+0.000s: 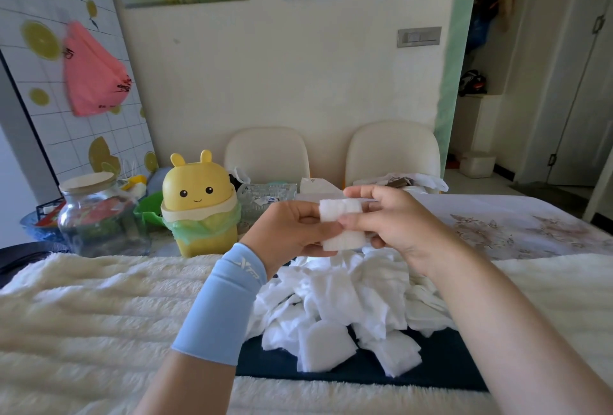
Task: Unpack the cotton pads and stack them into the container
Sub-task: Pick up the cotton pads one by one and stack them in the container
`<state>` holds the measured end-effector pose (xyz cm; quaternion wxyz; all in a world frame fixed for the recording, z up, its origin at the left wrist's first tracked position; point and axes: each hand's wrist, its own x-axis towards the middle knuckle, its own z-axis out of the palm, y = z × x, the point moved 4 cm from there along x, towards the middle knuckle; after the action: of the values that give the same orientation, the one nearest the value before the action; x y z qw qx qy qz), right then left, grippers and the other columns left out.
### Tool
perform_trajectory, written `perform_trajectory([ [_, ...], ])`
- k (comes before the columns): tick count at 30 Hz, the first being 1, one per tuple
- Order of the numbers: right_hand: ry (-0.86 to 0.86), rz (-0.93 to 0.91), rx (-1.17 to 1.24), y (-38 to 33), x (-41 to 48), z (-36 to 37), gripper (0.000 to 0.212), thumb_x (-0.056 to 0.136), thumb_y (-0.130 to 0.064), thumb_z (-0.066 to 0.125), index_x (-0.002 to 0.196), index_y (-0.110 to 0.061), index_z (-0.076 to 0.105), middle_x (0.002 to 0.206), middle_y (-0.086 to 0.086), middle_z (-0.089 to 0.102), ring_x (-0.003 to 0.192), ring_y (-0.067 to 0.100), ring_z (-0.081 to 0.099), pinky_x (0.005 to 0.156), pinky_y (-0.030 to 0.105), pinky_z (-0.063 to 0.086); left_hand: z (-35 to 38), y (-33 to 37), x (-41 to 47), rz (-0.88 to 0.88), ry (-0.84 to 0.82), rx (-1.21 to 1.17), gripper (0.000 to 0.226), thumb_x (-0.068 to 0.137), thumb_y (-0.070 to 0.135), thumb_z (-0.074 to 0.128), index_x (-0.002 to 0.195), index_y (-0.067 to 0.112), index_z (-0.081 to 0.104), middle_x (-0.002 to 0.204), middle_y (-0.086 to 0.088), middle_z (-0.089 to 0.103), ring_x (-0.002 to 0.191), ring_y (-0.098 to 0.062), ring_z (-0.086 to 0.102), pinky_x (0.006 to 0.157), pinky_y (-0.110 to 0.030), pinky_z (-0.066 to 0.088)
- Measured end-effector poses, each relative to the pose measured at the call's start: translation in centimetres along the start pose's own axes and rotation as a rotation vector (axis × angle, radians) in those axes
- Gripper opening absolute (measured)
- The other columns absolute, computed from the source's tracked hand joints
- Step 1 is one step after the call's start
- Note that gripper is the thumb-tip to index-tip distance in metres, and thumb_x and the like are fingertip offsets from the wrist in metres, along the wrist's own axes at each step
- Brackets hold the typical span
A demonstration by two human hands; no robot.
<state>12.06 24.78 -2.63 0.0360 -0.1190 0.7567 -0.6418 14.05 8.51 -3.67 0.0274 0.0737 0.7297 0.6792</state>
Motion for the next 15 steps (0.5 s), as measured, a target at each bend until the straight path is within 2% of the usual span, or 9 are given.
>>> perform_trajectory([
  [2, 0.041, -0.011, 0.045, -0.1, 0.1, -0.3, 0.027, 0.088, -0.014, 0.075, 0.114, -0.015, 0.070, 0.082, -0.003, 0.068, 0.055, 0.005, 0.057, 0.051, 0.019, 0.039, -0.7, -0.2, 0.2, -0.001, 0.044, -0.007, 0.018, 0.087, 0.000, 0.070, 0.103, 0.008, 0.072, 0.101, -0.015, 0.076, 0.091, -0.028, 0.074, 0.076, -0.034, 0.062],
  [3, 0.082, -0.045, -0.008, -0.2, 0.0, -0.7, 0.020, 0.089, -0.015, 0.074, 0.108, -0.016, 0.072, 0.080, -0.004, 0.068, 0.052, 0.002, 0.056, 0.052, 0.017, 0.041, -1.2, -0.4, 0.2, -0.010, 0.082, -0.007, 0.018, 0.087, -0.002, 0.069, 0.102, 0.008, 0.072, 0.101, -0.016, 0.076, 0.090, -0.029, 0.074, 0.077, -0.036, 0.062],
  [5, 0.102, -0.145, -0.333, -0.9, -0.2, -1.2, 0.006, 0.087, -0.022, 0.076, 0.092, -0.024, 0.074, 0.074, -0.012, 0.069, 0.055, -0.004, 0.058, 0.058, 0.016, 0.044, -2.4, -0.5, 0.3, -0.019, 0.185, -0.022, 0.017, 0.087, -0.003, 0.068, 0.101, 0.006, 0.071, 0.103, -0.019, 0.074, 0.090, -0.032, 0.074, 0.076, -0.039, 0.062],
  [6, 0.042, -0.171, -0.508, -1.1, -0.5, -0.9, 0.003, 0.083, -0.028, 0.078, 0.084, -0.028, 0.075, 0.073, -0.014, 0.070, 0.061, -0.006, 0.061, 0.062, 0.017, 0.045, -2.9, -0.5, 0.3, -0.011, 0.241, -0.032, 0.016, 0.088, -0.004, 0.068, 0.100, 0.006, 0.070, 0.105, -0.019, 0.074, 0.090, -0.031, 0.074, 0.072, -0.036, 0.062],
  [8, -0.161, -0.110, -0.733, -1.0, -1.5, 0.4, 0.014, 0.075, -0.038, 0.084, 0.085, -0.031, 0.076, 0.076, -0.018, 0.070, 0.073, -0.004, 0.064, 0.066, 0.019, 0.048, -3.5, -0.4, 0.3, 0.005, 0.318, -0.059, 0.014, 0.088, -0.005, 0.066, 0.097, 0.006, 0.069, 0.105, -0.019, 0.072, 0.091, -0.028, 0.072, 0.065, -0.029, 0.062],
  [11, -0.340, -0.011, -0.970, 0.2, -2.3, 2.2, 0.039, 0.070, -0.042, 0.087, 0.105, -0.034, 0.073, 0.089, -0.015, 0.067, 0.081, 0.007, 0.067, 0.063, 0.023, 0.052, -3.5, -0.5, 0.5, 0.002, 0.330, -0.080, 0.013, 0.090, -0.003, 0.065, 0.095, 0.008, 0.068, 0.104, -0.017, 0.071, 0.091, -0.024, 0.071, 0.064, -0.028, 0.061],
  [14, -0.367, -0.037, -0.970, 0.3, -2.3, 2.8, 0.032, 0.073, -0.038, 0.087, 0.101, -0.032, 0.072, 0.099, -0.012, 0.067, 0.089, 0.011, 0.067, 0.075, 0.029, 0.059, -3.4, -0.6, 0.6, -0.012, 0.317, -0.092, 0.011, 0.091, -0.002, 0.065, 0.097, 0.006, 0.068, 0.105, -0.017, 0.071, 0.092, -0.025, 0.071, 0.064, -0.029, 0.060],
  [15, -0.365, -0.035, -0.937, 0.1, -2.3, 2.5, 0.029, 0.075, -0.037, 0.086, 0.099, -0.031, 0.072, 0.098, -0.013, 0.067, 0.089, 0.009, 0.066, 0.076, 0.026, 0.058, -3.4, -0.7, 0.6, -0.014, 0.321, -0.089, 0.009, 0.091, 0.000, 0.065, 0.097, 0.006, 0.068, 0.104, -0.017, 0.071, 0.091, -0.024, 0.071, 0.063, -0.029, 0.060],
])
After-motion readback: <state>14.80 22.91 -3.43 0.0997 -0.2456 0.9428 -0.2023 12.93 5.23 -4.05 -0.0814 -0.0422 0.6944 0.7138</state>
